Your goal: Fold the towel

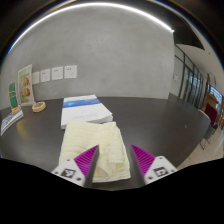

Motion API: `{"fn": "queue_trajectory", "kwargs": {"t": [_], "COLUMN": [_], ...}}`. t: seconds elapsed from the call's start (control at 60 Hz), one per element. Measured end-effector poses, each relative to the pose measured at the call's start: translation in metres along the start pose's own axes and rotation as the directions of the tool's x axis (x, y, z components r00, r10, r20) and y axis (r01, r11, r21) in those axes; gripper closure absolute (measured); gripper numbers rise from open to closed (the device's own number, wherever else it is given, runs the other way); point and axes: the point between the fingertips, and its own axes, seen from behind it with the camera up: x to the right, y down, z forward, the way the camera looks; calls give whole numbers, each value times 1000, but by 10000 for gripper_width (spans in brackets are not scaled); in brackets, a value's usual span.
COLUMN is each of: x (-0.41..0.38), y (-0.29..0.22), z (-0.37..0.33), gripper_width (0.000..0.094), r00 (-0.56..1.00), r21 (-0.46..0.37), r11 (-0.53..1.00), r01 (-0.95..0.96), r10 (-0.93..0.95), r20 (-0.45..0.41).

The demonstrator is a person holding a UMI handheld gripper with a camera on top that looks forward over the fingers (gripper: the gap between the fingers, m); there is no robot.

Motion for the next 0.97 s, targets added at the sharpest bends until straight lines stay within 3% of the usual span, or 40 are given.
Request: {"fn": "queue_trajectory", "kwargs": {"t": [0.033, 0.05, 0.15, 0.3, 0.683, 0.833, 0.967], "x": [0, -1, -10, -60, -275, -310, -305], "y": [0, 1, 5, 15, 42, 50, 65], "z": [-9, -14, -51, -127, -332, -374, -375], "gripper_width": [74, 46, 116, 109, 111, 113, 118], "r00": [1000, 1000, 1000, 999, 961, 945, 950], "r21": [-3, -4, -1, 20, 130, 168, 131], "r11": [1000, 1000, 1000, 999, 988, 976, 982], "r01": [14, 19, 16, -31, 81, 138, 138], "r10": [-14, -19, -16, 30, -112, -181, -168], "r20": [-8, -9, -14, 30, 254, 272, 263]}}
